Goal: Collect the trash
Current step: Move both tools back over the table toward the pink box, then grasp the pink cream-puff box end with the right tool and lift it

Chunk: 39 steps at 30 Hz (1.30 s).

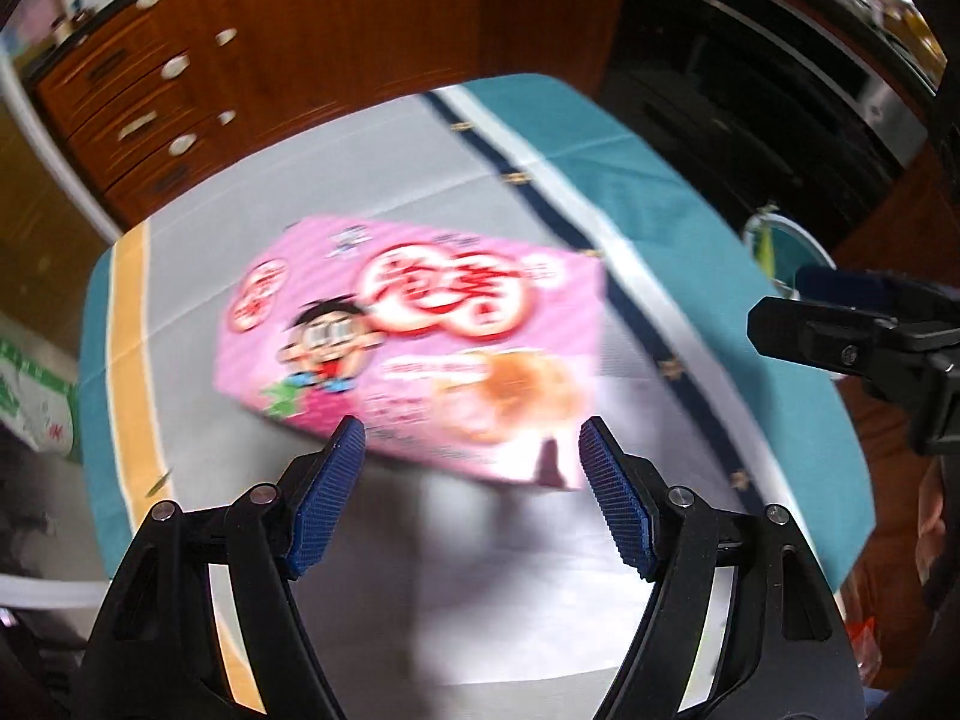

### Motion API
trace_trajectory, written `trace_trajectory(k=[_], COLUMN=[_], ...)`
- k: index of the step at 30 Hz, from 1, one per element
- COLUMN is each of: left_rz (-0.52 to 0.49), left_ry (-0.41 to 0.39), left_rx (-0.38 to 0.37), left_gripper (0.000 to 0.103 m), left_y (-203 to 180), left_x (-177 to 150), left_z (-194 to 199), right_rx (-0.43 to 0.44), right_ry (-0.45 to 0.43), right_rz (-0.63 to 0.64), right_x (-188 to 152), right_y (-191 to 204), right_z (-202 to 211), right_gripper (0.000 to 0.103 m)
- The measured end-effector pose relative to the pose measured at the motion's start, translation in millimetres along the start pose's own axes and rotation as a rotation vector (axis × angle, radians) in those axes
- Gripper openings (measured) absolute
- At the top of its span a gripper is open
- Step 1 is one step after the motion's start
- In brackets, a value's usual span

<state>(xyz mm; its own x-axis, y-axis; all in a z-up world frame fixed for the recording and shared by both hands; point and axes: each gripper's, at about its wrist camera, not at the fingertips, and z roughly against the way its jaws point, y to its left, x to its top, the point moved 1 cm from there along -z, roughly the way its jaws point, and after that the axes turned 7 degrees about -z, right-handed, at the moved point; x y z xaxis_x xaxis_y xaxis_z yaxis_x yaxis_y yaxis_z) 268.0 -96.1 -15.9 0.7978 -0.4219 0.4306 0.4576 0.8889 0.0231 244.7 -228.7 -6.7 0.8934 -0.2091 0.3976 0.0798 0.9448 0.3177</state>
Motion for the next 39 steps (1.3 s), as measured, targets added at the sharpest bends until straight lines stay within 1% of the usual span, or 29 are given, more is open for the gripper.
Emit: trace_trajectory(k=[2, 4, 8, 10, 11, 13, 15, 18, 21, 23, 26, 29, 32, 33, 34, 36, 39], left_rz=[0.017, 0.034, 0.059, 0.072, 0.075, 0.076, 0.083, 0.111, 0.143, 0.135, 0.122, 0.13, 0.156, 0.162, 0.168, 0.178, 0.194], left_ry=[0.004, 0.012, 0.027, 0.015, 0.015, 0.003, -0.013, -0.031, -0.034, -0.04, -0.044, -0.045, -0.029, -0.02, -0.012, 0.011, 0.019], left_rx=[0.013, 0.027, 0.028, 0.012, 0.016, 0.027, 0.038, 0.019, -0.012, 0.001, 0.042, 0.057, 0.046, 0.043, 0.046, 0.056, 0.039], left_gripper=[0.075, 0.075, 0.075, 0.079, 0.084, 0.089, 0.096, 0.1, 0.1, 0.1, 0.1, 0.1, 0.1, 0.1, 0.1, 0.1, 0.099], left_y=[12, 27, 45, 51, 51, 53, 56, 63, 68, 69, 69, 72, 79, 81, 82, 85, 87], left_x=[-3, -6, -8, -8, -8, -9, -13, -19, -24, -27, -30, -37, -46, -50, -54, -60, -66], left_z=[-2, -7, -18, -19, -20, -22, -24, -26, -28, -26, -22, -18, -18, -19, -19, -23, -25], right_rx=[0.012, 0.056, 0.068, 0.059, 0.054, 0.046, 0.067, 0.12, 0.176, 0.148, 0.153, 0.162, 0.215, 0.241, 0.247, 0.211, 0.168], right_ry=[0.031, 0.066, 0.12, 0.133, 0.14, 0.174, 0.208, 0.256, 0.297, 0.29, 0.286, 0.263, 0.251, 0.25, 0.242, 0.218, 0.212], right_rz=[0.022, 0.019, -0.003, 0.004, 0.005, 0.005, 0.003, -0.02, -0.03, -0.004, -0.015, -0.007, 0.003, 0.009, 0.028, 0.083, 0.148], right_x=[8, 18, 38, 50, 53, 59, 62, 61, 54, 46, 41, 36, 29, 26, 25, 23, 22], right_y=[12, 19, 24, 26, 26, 27, 28, 31, 38, 45, 48, 58, 70, 76, 82, 98, 116], right_z=[-14, -27, -53, -68, -73, -89, -102, -116, -119, -114, -103, -88, -70, -63, -57, -49, -47], right_gripper=[0.089, 0.089, 0.089, 0.089, 0.089, 0.089, 0.089, 0.089, 0.089, 0.089, 0.089, 0.089, 0.089, 0.087, 0.084, 0.061, 0.06])
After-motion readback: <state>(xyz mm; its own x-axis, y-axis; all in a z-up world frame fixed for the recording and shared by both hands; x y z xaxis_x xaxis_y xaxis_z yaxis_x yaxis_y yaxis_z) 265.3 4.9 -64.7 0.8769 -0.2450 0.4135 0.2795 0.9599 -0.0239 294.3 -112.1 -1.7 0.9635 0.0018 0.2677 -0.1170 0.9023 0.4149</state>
